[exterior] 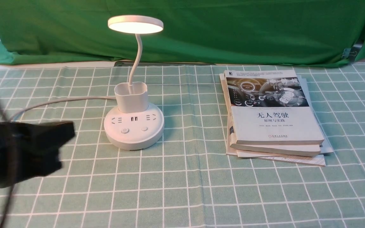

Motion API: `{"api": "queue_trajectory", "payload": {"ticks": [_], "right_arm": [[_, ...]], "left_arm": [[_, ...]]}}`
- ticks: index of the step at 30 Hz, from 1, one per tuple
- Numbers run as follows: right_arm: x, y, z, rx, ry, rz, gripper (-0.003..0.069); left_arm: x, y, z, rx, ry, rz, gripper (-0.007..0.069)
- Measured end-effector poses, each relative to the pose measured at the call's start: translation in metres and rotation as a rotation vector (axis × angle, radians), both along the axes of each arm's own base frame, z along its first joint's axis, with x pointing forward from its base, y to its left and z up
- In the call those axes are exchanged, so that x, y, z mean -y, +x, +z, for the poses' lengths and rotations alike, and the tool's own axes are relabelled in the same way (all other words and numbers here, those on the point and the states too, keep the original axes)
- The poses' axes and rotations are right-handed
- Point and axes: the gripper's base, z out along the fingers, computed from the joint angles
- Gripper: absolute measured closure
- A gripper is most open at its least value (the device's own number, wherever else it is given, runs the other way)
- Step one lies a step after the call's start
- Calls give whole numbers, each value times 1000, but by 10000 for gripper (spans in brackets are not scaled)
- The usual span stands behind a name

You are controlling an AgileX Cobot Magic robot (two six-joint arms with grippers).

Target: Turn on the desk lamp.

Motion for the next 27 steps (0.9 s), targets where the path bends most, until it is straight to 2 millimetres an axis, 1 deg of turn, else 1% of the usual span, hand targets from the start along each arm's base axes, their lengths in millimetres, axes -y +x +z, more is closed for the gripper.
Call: {"api": "queue_trajectory", "payload": {"ticks": [1, 2, 3, 4, 5, 6, 7, 8, 9, 12, 16, 24, 27], "right_arm": [[0, 0, 0, 0, 0, 0, 419], [0, 0, 0, 0, 0, 0, 419], [0, 0, 0, 0, 0, 0, 419], [0, 0, 0, 0, 0, 0, 419], [0, 0, 0, 0, 0, 0, 419], [0, 0, 0, 0, 0, 0, 419], [0, 0, 0, 0, 0, 0, 419], [0, 0, 0, 0, 0, 0, 419], [0, 0, 0, 0, 0, 0, 419], [0, 0, 0, 0, 0, 0, 419], [0, 0, 0, 0, 0, 0, 419], [0, 0, 0, 0, 0, 0, 419], [0, 0, 0, 0, 0, 0, 420]], "left_arm": [[-7, -13, 8, 73, -32, 4, 603], [-16, -33, 17, 171, -55, 7, 603], [-16, -33, 17, 173, -50, 7, 603], [-24, -47, 22, 246, -40, 12, 603], [-28, -55, 24, 288, -22, 17, 603], [-29, -56, 23, 287, -15, 16, 603], [-34, -64, 23, 316, 19, 22, 603], [-36, -69, 21, 317, 41, 22, 603], [-37, -70, 20, 319, 43, 23, 603], [-38, -75, 10, 249, 89, 5, 603], [-38, -75, 6, 210, 109, -4, 603], [-38, -75, 4, 196, 116, -7, 603], [-38, -73, -2, 239, 105, 9, 603]]}}
